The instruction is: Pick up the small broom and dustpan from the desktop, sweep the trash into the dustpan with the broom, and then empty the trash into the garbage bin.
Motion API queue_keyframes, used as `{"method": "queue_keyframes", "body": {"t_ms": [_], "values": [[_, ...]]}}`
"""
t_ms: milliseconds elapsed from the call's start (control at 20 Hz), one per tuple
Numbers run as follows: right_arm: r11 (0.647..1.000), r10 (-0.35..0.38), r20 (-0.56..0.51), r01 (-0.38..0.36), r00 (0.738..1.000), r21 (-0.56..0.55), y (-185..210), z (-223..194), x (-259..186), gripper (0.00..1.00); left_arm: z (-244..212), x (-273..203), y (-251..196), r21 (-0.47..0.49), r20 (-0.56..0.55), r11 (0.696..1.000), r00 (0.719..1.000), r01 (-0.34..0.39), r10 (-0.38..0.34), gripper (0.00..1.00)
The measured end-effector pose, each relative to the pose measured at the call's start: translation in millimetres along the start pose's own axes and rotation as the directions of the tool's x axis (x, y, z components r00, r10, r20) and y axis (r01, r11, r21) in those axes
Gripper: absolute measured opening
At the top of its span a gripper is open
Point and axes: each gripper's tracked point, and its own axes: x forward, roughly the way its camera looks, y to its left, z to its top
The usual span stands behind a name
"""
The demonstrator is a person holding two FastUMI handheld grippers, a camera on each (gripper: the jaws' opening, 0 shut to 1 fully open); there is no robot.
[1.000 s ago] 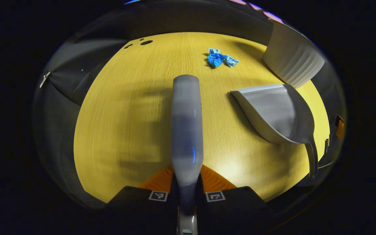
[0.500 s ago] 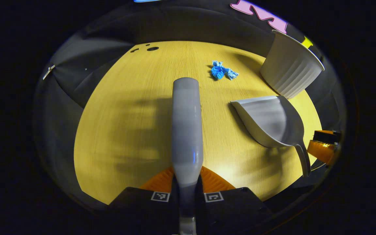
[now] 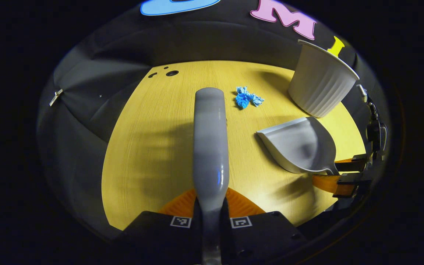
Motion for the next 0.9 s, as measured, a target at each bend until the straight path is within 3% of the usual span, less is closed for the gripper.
{"method": "queue_keyframes", "body": {"t_ms": [150, 400, 550, 600, 650, 700, 800, 850, 900], "values": [[1.000, -0.018, -0.009, 0.018, 1.000, -0.022, 3, 1, 9, 1.00, 3, -4, -2, 0.008, 0.010, 1.000, 1.000, -0.004, 0.004, 0.24], [0.998, -0.062, -0.015, 0.062, 0.998, -0.020, 1, 7, 12, 0.92, 9, -4, 0, -0.012, 0.009, 1.000, 1.000, -0.005, 0.005, 0.24], [0.996, -0.087, -0.021, 0.086, 0.996, -0.025, -7, 8, 13, 0.43, 16, 0, 6, -0.012, 0.004, 1.000, 1.000, -0.011, 0.011, 0.24], [0.996, -0.082, -0.030, 0.081, 0.996, -0.022, -7, 8, 13, 0.42, 19, 4, 9, -0.009, 0.000, 1.000, 1.000, -0.011, 0.011, 0.24], [0.997, -0.071, -0.036, 0.070, 0.997, -0.027, -8, 7, 15, 0.34, 22, 8, 12, -0.006, -0.004, 1.000, 1.000, -0.013, 0.013, 0.24], [0.998, -0.057, -0.044, 0.056, 0.997, -0.039, -7, 8, 12, 0.42, 26, 13, 14, -0.001, -0.007, 1.000, 1.000, -0.010, 0.010, 0.27], [0.997, -0.018, -0.055, 0.014, 0.998, -0.080, -7, 7, 13, 0.39, 36, 23, 19, 0.019, -0.009, 1.000, 1.000, -0.004, 0.004, 0.24], [0.996, 0.000, -0.062, -0.005, 0.998, -0.087, -8, 6, 13, 0.29, 44, 29, 21, 0.035, -0.008, 0.999, 1.000, 0.000, 0.000, 0.24], [0.996, 0.013, -0.080, -0.020, 0.997, -0.085, -10, 5, 11, 0.37, 52, 36, 24, 0.061, -0.010, 0.998, 1.000, 0.004, -0.004, 0.24]]}}
